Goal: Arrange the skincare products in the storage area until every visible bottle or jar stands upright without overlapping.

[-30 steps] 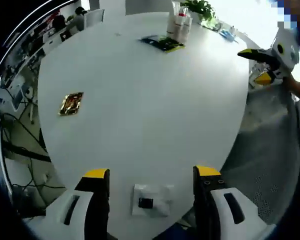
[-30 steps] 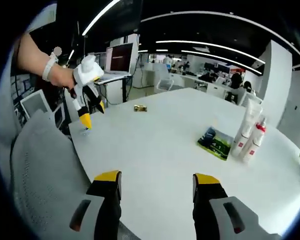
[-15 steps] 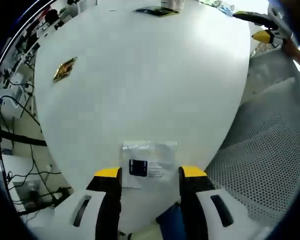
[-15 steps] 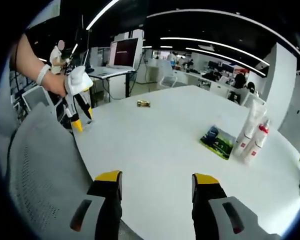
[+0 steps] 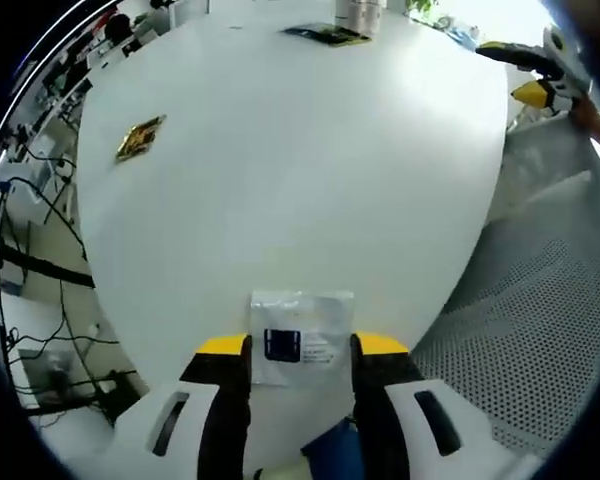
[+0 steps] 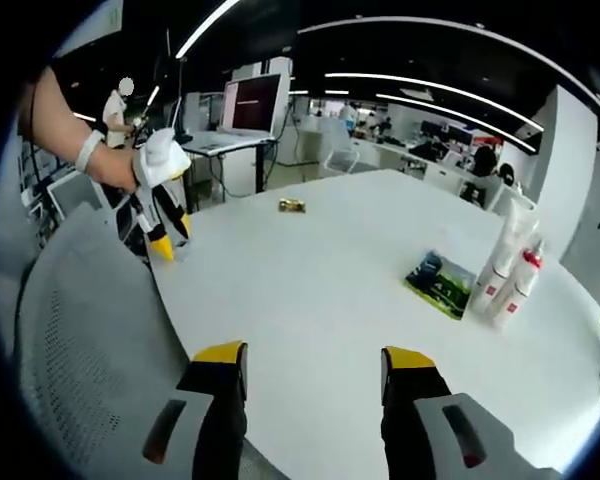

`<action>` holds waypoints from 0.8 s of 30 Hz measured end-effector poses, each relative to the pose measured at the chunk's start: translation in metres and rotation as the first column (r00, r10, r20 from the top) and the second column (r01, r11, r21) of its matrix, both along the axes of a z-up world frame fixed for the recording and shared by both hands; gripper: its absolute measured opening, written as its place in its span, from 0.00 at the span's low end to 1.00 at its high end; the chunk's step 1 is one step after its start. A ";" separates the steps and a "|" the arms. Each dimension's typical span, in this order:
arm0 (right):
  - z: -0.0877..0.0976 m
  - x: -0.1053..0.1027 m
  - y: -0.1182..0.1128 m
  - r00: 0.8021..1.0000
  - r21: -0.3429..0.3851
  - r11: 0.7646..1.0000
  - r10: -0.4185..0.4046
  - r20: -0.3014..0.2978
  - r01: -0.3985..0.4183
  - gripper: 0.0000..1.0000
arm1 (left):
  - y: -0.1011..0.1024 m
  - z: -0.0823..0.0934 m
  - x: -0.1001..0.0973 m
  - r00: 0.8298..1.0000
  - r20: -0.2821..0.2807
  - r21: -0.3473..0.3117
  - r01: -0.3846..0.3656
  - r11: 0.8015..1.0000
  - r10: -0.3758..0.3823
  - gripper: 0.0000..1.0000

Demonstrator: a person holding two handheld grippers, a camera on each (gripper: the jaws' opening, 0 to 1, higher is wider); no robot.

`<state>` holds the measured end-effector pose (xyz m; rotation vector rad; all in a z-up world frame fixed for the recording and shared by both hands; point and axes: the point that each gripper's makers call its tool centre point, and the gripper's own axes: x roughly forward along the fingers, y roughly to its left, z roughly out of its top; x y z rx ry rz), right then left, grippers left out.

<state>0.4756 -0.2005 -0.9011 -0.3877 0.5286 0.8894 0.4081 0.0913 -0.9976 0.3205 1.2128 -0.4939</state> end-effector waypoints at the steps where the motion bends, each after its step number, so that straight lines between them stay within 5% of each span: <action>1: 0.000 0.000 0.000 1.000 0.002 1.000 0.003 -0.002 -0.003 0.51 | -0.002 0.001 0.001 1.000 0.003 -0.012 -0.014 1.000 0.014 0.35; 14: 0.003 -0.003 0.003 1.000 0.031 0.999 0.016 -0.011 -0.015 0.50 | -0.058 0.030 0.024 0.992 0.121 -0.106 -0.011 0.994 0.024 0.35; 24: 0.015 -0.004 0.007 0.999 0.074 0.997 0.024 -0.032 -0.022 0.47 | -0.118 0.069 0.040 0.971 0.235 -0.228 0.006 0.974 0.049 0.35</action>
